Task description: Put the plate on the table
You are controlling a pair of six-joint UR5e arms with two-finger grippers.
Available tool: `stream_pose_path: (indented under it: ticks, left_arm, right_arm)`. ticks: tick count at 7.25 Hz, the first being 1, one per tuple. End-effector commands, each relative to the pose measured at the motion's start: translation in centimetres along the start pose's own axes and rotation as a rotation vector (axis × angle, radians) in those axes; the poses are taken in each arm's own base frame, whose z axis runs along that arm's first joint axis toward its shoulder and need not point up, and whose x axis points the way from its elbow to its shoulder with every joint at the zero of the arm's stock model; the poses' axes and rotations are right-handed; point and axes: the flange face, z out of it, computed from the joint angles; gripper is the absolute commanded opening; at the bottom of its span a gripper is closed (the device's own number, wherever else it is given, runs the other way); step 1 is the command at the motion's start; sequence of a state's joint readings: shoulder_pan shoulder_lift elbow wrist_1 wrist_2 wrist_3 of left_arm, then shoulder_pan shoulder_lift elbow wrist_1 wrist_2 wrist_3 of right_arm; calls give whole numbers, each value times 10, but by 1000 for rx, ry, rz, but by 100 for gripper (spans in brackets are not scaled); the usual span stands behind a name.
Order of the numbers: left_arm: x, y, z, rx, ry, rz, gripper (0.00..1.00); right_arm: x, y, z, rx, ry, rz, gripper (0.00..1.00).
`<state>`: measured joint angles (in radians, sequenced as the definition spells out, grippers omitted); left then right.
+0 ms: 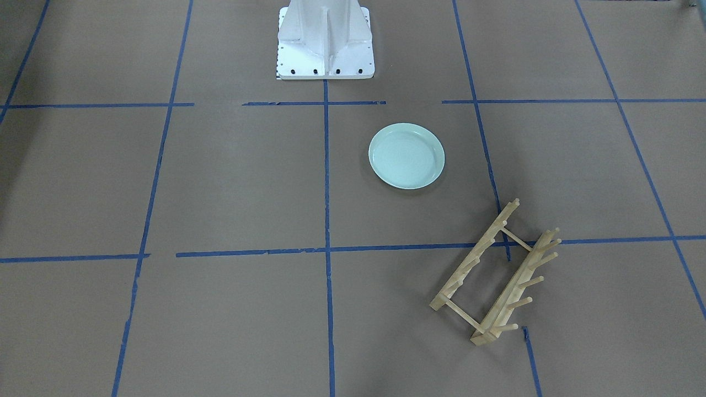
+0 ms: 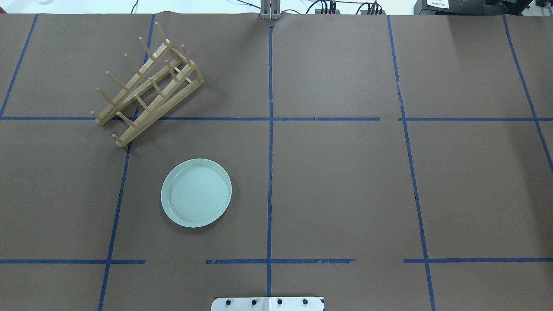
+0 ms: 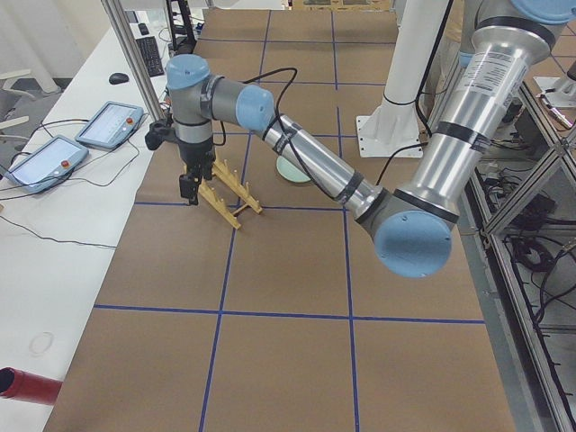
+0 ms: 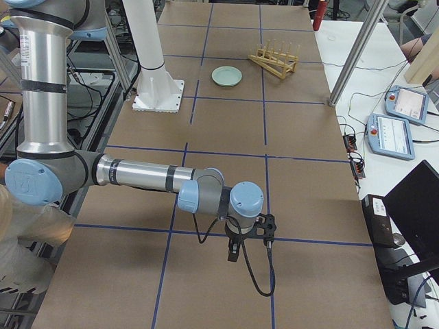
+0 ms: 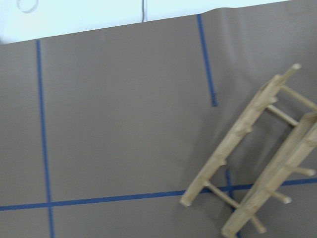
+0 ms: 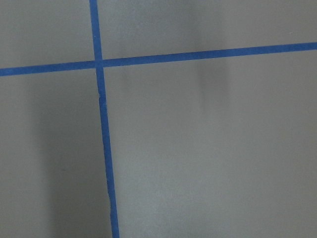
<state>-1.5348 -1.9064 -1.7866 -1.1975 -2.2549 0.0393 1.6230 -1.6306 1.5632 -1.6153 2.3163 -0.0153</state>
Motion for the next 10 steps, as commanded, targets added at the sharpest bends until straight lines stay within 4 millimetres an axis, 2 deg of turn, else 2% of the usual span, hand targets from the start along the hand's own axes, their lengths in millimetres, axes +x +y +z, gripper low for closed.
stream_pose_path:
  ticks: [1,4,5,7,10]
  left_arm:
    - [-112,73,66,-50,167,-54,100]
    - [-130,122,99,-104,174,-106,100]
    - [-128,124,99,-102,173,-102,100]
    - [-126,114,95,-22,155,-18,100]
    - [-131,110,101,-30,157,-21,100]
  right_arm:
    - [0,0,0,0,0,0,100]
    - [0,0,0,0,0,0,100]
    - [0,0,0,0,0,0,100]
    - [0,0,0,0,0,0,100]
    - [0,0,0,0,0,0,100]
